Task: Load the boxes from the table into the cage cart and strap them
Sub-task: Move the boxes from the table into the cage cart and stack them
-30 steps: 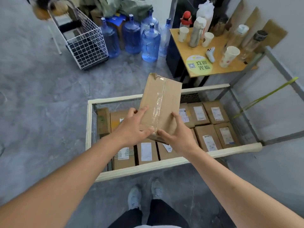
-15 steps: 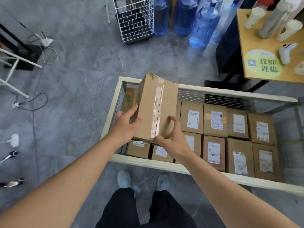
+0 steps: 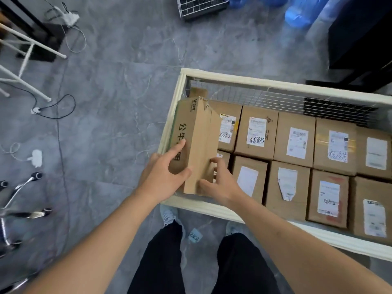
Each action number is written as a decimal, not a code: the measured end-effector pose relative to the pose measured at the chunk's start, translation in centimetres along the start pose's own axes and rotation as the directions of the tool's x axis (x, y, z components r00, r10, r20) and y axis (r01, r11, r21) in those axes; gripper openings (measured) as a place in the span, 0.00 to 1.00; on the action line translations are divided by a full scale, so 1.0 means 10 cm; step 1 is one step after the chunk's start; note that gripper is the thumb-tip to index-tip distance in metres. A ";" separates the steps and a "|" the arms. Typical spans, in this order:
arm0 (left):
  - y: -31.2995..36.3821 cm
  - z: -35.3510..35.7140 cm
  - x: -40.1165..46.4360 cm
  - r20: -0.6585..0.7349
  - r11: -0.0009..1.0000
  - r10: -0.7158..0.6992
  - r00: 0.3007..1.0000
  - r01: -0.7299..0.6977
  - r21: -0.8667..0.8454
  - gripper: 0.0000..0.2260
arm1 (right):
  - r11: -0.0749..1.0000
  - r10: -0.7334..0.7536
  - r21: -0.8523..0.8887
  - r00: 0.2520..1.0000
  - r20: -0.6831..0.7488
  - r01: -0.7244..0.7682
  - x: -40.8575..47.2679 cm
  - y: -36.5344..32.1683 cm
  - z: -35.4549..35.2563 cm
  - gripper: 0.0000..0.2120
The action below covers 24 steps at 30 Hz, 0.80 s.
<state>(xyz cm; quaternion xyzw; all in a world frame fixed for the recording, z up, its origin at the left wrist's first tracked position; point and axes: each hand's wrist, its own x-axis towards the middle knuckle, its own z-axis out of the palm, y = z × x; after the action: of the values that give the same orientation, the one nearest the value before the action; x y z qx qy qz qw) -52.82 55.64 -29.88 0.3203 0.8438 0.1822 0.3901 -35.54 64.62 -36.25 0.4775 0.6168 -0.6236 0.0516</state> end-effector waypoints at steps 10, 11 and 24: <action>-0.25 0.14 0.23 -0.075 0.840 -0.041 0.996 0.075 0.537 0.41 | 0.949 -0.035 -0.312 0.998 0.061 0.052 0.93 0.30 0.46 0.23; -0.24 0.17 0.26 -0.071 0.823 -0.043 0.997 0.075 0.563 0.42 | 0.938 -0.025 -0.343 0.996 0.081 0.052 0.98 0.31 0.47 0.25; -0.31 0.44 0.53 -0.041 0.776 -0.111 0.993 0.112 0.620 0.40 | 0.568 0.171 -0.821 0.966 0.192 0.063 1.67 1.12 0.55 0.33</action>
<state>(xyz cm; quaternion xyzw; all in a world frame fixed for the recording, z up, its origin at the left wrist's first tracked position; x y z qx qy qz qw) -53.28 57.24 -37.22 0.3801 0.8747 -0.1287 0.2719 -40.09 66.23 -56.52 0.3350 0.8086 -0.3188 0.3638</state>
